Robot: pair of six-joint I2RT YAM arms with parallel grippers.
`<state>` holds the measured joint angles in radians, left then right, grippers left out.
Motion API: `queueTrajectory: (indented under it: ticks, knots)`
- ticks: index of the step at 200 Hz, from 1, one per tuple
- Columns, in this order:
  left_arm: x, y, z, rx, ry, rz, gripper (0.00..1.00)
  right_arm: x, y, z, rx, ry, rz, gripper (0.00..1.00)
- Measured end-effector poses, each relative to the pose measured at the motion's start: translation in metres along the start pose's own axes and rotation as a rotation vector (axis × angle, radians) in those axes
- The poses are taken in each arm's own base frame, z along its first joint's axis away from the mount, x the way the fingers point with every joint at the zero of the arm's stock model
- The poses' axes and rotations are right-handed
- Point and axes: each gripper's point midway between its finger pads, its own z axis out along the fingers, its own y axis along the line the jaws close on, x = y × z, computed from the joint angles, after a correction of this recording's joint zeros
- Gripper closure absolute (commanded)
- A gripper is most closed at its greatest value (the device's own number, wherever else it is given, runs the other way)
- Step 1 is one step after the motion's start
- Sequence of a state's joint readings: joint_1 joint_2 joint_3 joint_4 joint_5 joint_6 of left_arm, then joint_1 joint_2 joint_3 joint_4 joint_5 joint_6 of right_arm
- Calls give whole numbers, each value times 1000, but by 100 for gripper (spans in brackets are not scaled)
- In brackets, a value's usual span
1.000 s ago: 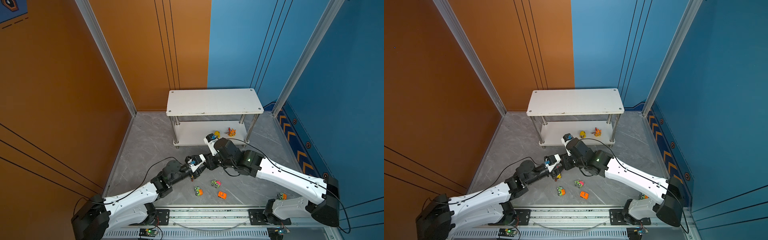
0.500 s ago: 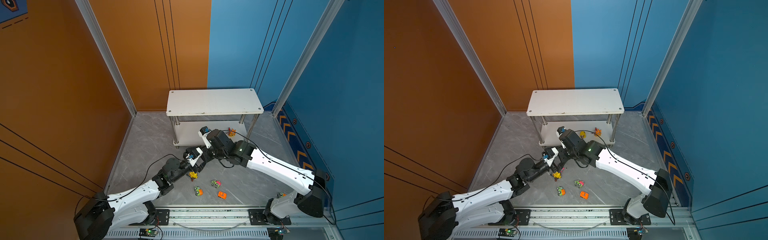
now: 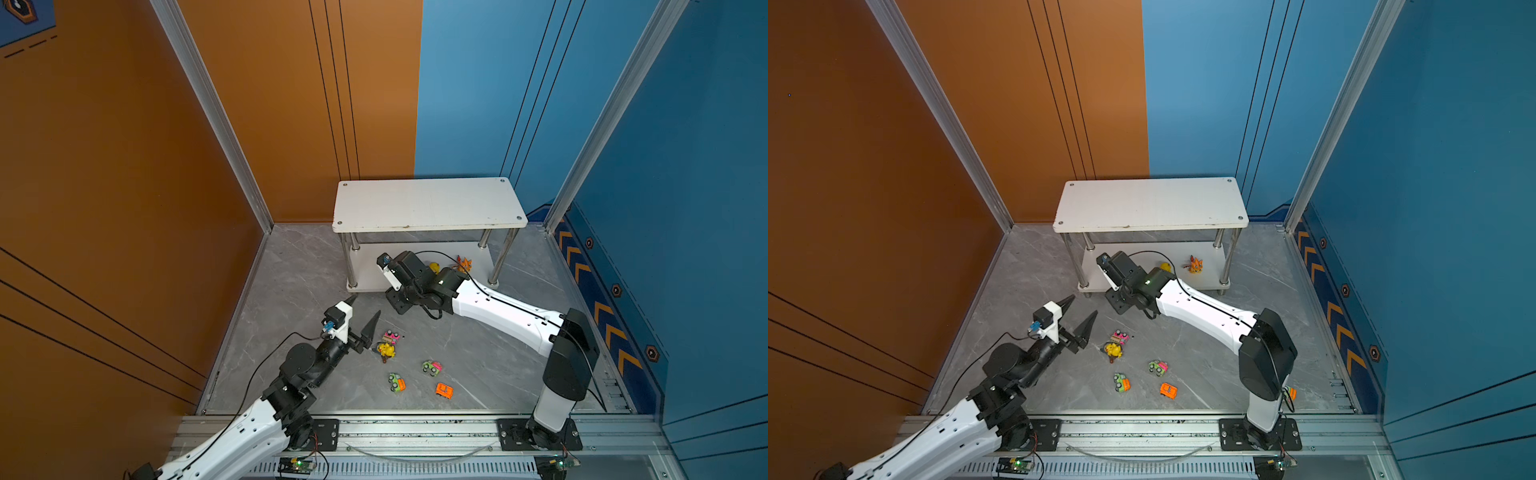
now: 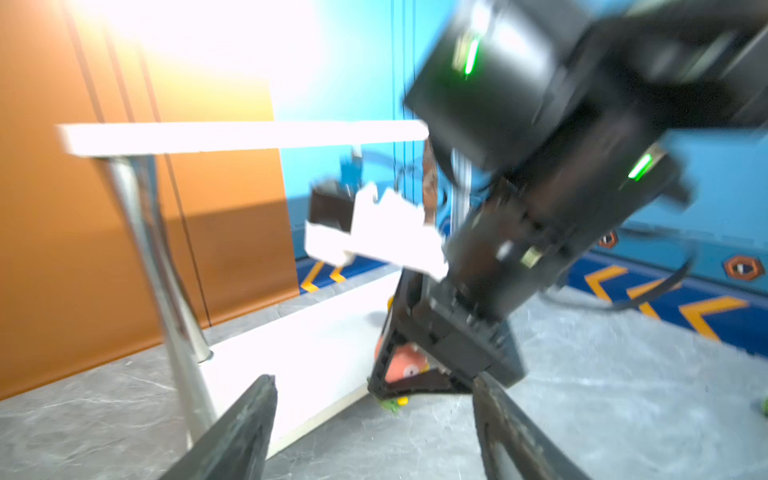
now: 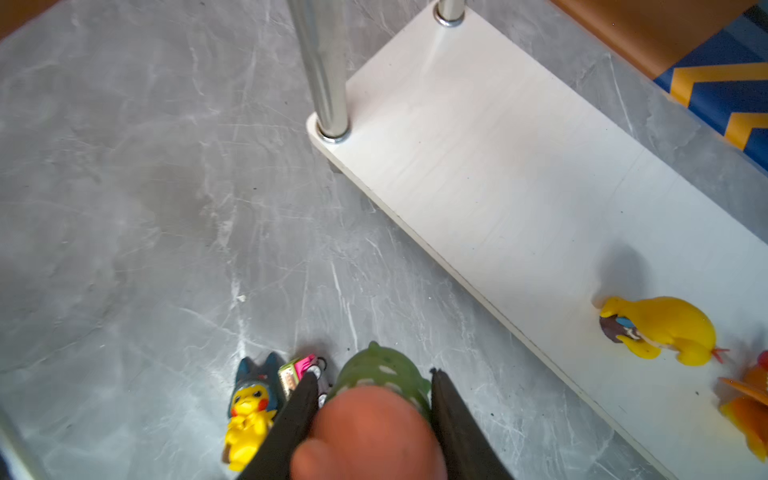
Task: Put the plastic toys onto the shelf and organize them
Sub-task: 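Carry the pig toy toward the shelf with the right gripper while the left withdraws, then reach the right gripper under the top shelf over the lower shelf board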
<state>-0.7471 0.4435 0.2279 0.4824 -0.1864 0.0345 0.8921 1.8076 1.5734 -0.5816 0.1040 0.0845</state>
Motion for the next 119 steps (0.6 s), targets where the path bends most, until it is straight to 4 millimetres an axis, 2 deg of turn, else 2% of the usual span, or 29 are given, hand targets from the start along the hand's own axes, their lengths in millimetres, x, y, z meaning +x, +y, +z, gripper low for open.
queueTrajectory:
  ticks: [10, 21, 61, 119]
  knots:
    - [-9, 6, -8, -25, -34, -11, 27, 1, -6, 8, 20, 5, 8, 100]
    - [-10, 10, -13, -48, -46, -19, 27, 2, -14, 16, 51, 10, 20, 100]
    - [26, 16, -15, -83, 64, -5, 27, -2, -39, 39, 142, -9, 74, 100]
    - [42, 14, -11, -82, 125, 3, 27, -8, -69, 73, 177, -33, 140, 100]
